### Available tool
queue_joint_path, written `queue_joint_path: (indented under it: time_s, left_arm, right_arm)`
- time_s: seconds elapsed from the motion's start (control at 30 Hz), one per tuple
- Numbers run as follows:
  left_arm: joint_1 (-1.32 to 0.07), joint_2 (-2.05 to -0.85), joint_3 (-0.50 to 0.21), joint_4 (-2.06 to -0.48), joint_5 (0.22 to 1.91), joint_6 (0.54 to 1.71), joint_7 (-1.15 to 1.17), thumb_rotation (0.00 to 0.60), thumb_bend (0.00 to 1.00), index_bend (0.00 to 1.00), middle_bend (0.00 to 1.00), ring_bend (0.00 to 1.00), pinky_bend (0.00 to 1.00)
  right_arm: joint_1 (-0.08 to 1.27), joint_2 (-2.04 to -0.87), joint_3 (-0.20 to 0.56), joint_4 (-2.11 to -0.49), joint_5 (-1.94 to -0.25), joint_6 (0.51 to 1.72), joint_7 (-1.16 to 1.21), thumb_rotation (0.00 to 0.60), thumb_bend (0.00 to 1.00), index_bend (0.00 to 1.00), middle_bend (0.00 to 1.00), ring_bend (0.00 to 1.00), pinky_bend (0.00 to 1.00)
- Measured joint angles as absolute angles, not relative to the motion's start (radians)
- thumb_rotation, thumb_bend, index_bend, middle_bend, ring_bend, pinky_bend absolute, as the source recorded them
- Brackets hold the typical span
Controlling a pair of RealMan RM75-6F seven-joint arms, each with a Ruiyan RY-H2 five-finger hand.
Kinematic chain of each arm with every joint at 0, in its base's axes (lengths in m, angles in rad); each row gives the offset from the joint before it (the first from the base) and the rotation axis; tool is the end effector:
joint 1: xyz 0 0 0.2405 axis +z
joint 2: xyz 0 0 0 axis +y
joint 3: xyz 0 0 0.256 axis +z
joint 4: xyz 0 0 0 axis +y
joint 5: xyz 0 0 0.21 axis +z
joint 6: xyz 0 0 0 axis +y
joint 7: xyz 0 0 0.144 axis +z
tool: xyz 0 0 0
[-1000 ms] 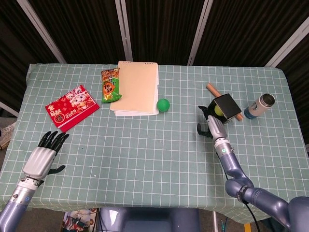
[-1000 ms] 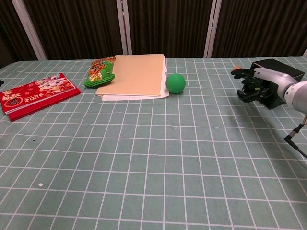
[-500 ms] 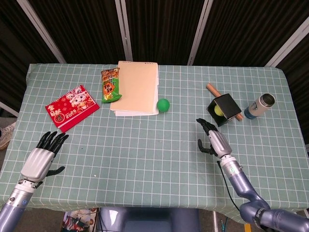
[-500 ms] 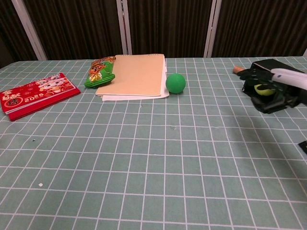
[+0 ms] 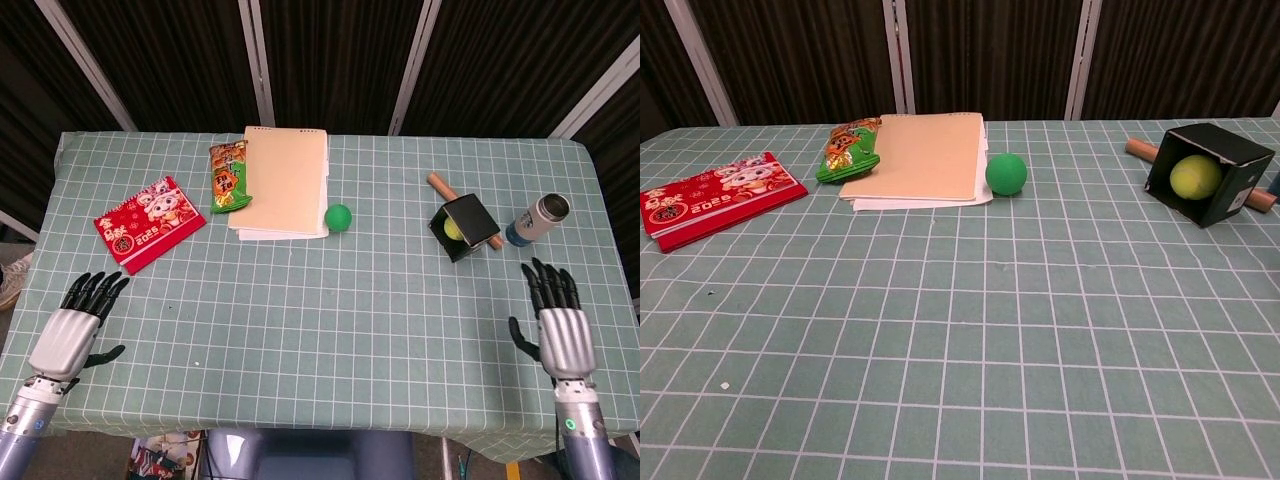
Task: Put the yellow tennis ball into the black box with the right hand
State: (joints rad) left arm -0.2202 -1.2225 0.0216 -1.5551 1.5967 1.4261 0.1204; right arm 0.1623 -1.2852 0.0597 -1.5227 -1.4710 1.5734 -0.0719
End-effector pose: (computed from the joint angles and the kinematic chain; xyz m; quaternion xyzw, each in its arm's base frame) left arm -0.2826 0.2041 0.1081 -0.6874 -0.3307 -0.3827 0.5211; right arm -0.2959 -0.2060 0.1278 0.5768 -0.3482 0.4344 0.5977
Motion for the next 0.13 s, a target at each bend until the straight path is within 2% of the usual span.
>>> queue_joint_path:
  time_s: [0.13]
  left_arm:
    - [-0.215, -1.211, 0.019, -1.569, 1.582, 1.422, 0.141, 0.600, 0.09, 0.00, 0.03, 0.00, 0.00]
  right_arm:
    - [0.086, -1.244, 0.029, -1.528, -1.505, 1.657, -0.127, 0.600, 0.38, 0.00, 0.00, 0.00, 0.00]
